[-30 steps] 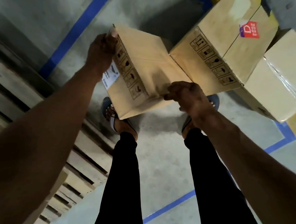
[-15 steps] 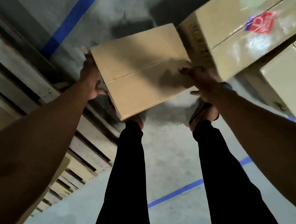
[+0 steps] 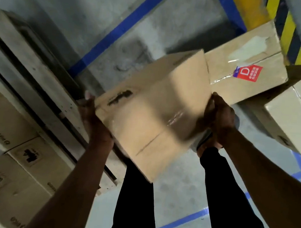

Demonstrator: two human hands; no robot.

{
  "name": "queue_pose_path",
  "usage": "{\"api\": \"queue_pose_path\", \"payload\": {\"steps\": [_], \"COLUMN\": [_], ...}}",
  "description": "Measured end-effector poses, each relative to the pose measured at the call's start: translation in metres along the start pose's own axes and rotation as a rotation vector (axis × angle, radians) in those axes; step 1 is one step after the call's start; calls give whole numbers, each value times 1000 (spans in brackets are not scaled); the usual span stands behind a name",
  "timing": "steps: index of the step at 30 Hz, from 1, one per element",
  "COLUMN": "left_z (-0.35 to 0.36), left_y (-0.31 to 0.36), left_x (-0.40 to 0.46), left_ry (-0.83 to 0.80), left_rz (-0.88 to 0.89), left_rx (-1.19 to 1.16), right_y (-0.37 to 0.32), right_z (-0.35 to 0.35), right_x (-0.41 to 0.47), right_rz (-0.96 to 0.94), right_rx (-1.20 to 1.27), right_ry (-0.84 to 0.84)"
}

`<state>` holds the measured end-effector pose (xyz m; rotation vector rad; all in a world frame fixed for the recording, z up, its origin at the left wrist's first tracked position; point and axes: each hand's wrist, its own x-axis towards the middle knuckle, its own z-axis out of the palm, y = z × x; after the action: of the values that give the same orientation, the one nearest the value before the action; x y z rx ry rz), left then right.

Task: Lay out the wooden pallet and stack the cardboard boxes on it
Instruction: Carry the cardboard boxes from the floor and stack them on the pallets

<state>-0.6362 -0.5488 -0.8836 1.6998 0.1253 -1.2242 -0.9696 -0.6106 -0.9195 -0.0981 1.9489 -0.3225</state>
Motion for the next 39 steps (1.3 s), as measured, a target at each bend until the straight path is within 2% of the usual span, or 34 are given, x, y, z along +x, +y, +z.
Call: {"api": "queue_pose_path", "payload": {"steps": [4, 7, 10, 13, 15, 18, 20, 22, 26, 28, 30, 31, 35, 39], "left_z": [15, 36, 60, 86, 117, 160, 178, 188, 195, 190, 181, 176, 134, 85], "left_y": [5, 6, 5, -1, -3, -16, -30, -38, -45, -41, -43, -47, -65, -52], "left_x": [-10, -14, -15, -11, -21, -29, -31, -40, -57, -56, -49, -45, -15, 7], "left_ry": [-62, -191, -248, -281, -266, -447, -595, -645, -651, -642, -501, -414, -267, -202], "left_rz": [-19, 1, -37, -109, -68, 32, -101, -229, -183, 4, 224, 258, 243, -13], "left_rx": [57, 149, 195, 175, 150, 273, 300, 274, 415, 569, 792, 879, 996, 831], "right_y": [-4, -15, -38, -54, -59, -62, -64, -63, -65, -67, -64, -60, -41, -28], "right_z": [-13, -32, -57, -88, -106, -130, -143, -152, -166, -168, -164, -164, -161, -146], "right_x": [-8, -10, -24, -27, -26, -30, -35, -38, -45, -48, -52, -53, -45, -23], "right_rz": [40, -41, -105, -188, -311, -443, -472, -451, -375, -368, -354, -348, -230, -107], "right_rx": [159, 245, 350, 300, 208, 158, 163, 177, 233, 258, 247, 233, 252, 117], "right_ry": [59, 54, 68, 147, 217, 310, 335, 323, 282, 224, 192, 180, 53, -160]}}
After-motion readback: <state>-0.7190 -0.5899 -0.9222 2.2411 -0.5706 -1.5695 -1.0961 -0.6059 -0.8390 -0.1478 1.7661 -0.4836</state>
